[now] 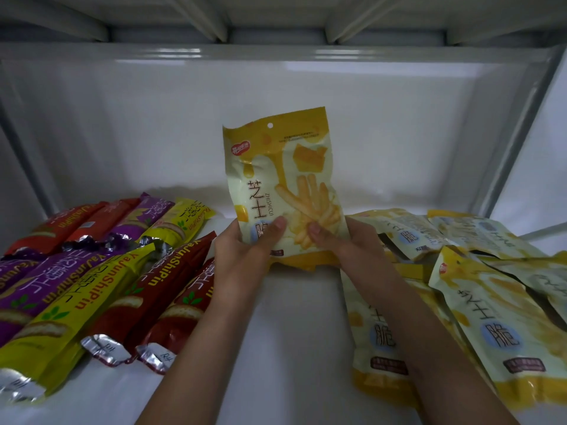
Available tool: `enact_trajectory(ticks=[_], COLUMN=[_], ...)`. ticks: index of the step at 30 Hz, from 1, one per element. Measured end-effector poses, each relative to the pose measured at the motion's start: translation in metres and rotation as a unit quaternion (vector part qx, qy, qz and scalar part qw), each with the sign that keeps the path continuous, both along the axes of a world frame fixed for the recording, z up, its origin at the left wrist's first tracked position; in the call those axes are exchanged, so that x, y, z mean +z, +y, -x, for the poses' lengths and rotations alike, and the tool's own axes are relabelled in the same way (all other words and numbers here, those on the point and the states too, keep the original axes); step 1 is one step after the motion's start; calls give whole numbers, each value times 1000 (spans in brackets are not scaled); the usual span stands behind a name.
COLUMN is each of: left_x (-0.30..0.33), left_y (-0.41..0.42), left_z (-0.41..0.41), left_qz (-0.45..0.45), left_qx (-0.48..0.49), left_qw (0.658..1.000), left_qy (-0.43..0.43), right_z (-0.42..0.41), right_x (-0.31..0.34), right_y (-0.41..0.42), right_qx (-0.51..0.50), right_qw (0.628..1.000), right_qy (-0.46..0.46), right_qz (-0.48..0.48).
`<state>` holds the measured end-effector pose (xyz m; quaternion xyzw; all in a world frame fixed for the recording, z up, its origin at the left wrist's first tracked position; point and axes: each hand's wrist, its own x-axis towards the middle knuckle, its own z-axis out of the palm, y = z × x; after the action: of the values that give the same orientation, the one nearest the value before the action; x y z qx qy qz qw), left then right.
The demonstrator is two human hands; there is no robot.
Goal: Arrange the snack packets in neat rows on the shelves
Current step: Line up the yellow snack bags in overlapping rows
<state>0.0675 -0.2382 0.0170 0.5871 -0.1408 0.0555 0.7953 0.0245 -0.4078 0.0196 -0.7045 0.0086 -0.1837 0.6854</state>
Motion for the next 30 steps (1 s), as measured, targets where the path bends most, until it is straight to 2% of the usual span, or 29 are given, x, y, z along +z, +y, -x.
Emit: enact_trajectory(ticks=[5,11,20,25,30], left_x=[-1,-2,2,1,1], left_y=[0,0,1,2,0], left_z=[-3,-3,2,2,4], left_qz=[-44,-26,-5,-23,-51], left_qx=[-15,-38,-43,-48,-66], left_qw=[999,999,998,998,996], left_qy=[3,26,42,32,20], right_z=[-3,-4,0,2,-2], right_x=[-3,-2,0,6,3], right_y=[-4,-7,-5,-4,-3], right_qx=[-9,9,23,36,3], right_qw=[1000,999,997,994,997], right_qy=[2,29,10,14,11], right_qz=[-11,-39,-77,-102,-70])
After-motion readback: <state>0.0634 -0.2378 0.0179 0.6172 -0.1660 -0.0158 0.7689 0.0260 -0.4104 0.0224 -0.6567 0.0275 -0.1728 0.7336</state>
